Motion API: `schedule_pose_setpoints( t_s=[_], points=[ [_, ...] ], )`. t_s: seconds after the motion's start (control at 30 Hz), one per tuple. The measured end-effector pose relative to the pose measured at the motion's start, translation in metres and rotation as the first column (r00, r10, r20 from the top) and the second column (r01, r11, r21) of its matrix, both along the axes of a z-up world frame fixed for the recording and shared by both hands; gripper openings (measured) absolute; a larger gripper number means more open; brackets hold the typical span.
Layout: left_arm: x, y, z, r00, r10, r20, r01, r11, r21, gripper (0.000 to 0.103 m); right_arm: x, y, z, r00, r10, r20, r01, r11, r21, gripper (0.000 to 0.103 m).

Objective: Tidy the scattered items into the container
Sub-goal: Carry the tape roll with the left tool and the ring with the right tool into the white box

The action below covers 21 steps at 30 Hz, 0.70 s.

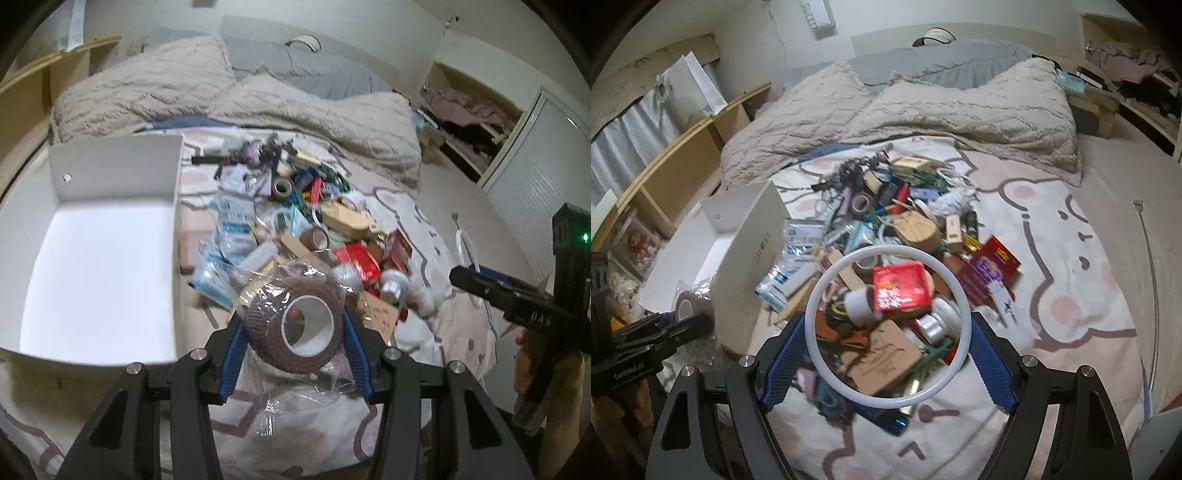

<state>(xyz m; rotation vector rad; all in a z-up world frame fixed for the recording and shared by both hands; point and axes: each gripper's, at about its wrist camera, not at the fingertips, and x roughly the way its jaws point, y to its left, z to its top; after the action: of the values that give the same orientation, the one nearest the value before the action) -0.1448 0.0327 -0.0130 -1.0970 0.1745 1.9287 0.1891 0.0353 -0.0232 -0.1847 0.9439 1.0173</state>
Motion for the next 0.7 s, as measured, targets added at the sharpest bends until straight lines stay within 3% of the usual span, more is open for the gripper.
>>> schedule_pose_setpoints(
  t_s=[0.37, 0.7],
  points=[
    [-0.034, -0.012, 0.031, 0.992, 0.098, -0.079, -0.094, 0.994, 0.048, 0.049, -0.019, 0.028, 0.025, 0.996, 0.017, 0.086, -0.024, 0.996, 0.09, 0.084],
    [-0.07, -0.02, 0.045, 0.976, 0.152, -0.157, -0.143, 0.987, 0.068, 0.049, -0.031, 0.051, 0.033, 0.994, 0.038, 0.104, -0.054, 0.986, 0.156, 0.084]
  ],
)
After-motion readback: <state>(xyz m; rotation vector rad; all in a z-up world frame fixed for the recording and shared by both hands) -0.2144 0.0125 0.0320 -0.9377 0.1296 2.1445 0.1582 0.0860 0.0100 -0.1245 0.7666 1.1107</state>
